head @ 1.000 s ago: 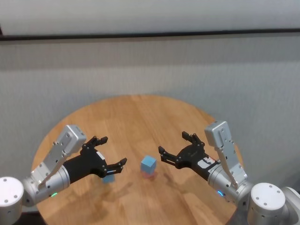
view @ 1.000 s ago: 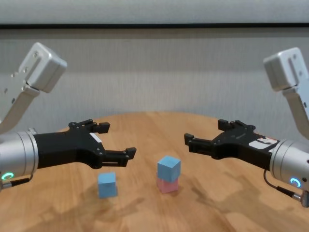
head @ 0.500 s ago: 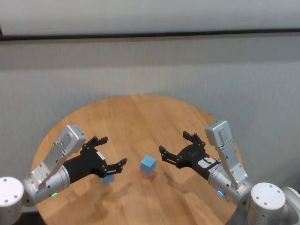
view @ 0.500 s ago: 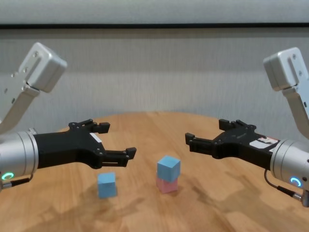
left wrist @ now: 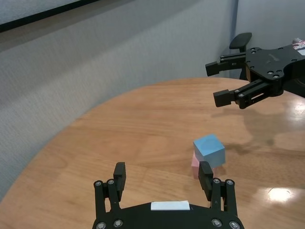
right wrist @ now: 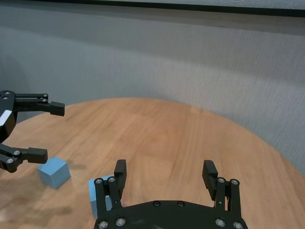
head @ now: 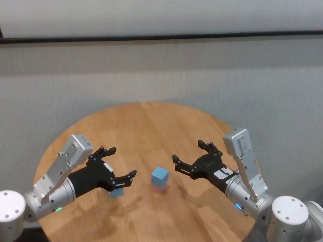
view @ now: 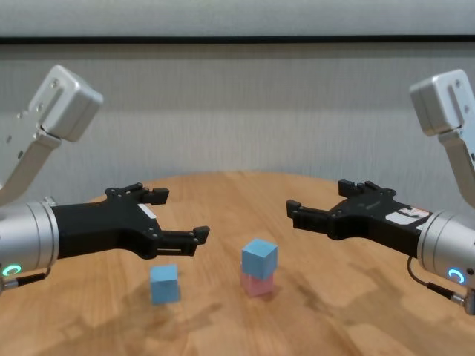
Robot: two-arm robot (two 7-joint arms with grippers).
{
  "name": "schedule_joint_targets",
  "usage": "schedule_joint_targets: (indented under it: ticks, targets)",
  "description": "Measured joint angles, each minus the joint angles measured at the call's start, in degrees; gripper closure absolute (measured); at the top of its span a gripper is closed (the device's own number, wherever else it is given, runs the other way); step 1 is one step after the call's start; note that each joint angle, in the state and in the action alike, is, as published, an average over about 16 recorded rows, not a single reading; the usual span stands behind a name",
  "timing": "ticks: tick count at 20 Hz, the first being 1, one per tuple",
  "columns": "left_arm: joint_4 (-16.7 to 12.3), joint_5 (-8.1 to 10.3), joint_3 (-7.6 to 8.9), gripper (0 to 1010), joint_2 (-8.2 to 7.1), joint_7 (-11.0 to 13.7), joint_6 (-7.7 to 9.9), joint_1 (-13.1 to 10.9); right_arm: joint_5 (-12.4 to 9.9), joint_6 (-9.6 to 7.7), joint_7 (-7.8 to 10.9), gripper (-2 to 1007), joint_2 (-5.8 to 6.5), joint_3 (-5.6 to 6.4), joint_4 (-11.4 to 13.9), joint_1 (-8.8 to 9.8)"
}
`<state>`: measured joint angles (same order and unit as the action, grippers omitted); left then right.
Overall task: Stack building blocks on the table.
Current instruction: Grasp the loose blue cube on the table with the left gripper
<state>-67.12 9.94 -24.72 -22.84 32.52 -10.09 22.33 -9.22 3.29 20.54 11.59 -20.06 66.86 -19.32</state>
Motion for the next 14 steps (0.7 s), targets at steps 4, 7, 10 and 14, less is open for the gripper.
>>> schedule_joint_targets:
  ticks: [4, 7, 10, 14]
  targets:
    - [0.0, 0.0, 0.0, 7, 0.0, 0.0, 0.0, 0.0, 0.2, -0.67, -0.28, 0, 0.18, -0.07, -0.1, -0.18]
    - [-0.02, 0.03, 0.06, 7, -0.15, -0.09, 0.04, -0.12, 0.42, -1.24, -0.51, 0, 0.31, -0.16, -0.17, -0.31]
    - [-0.11, 0.16, 0.31, 7, -0.57, -0.27, 0.2, -0.52, 0.65, -1.71, -0.71, 0, 0.41, -0.23, -0.26, -0.42]
    - [-0.26, 0.45, 0.87, 7, -1.4, -0.57, 0.6, -1.37, 0.88, -2.18, -0.85, 0, 0.52, -0.28, -0.37, -0.54]
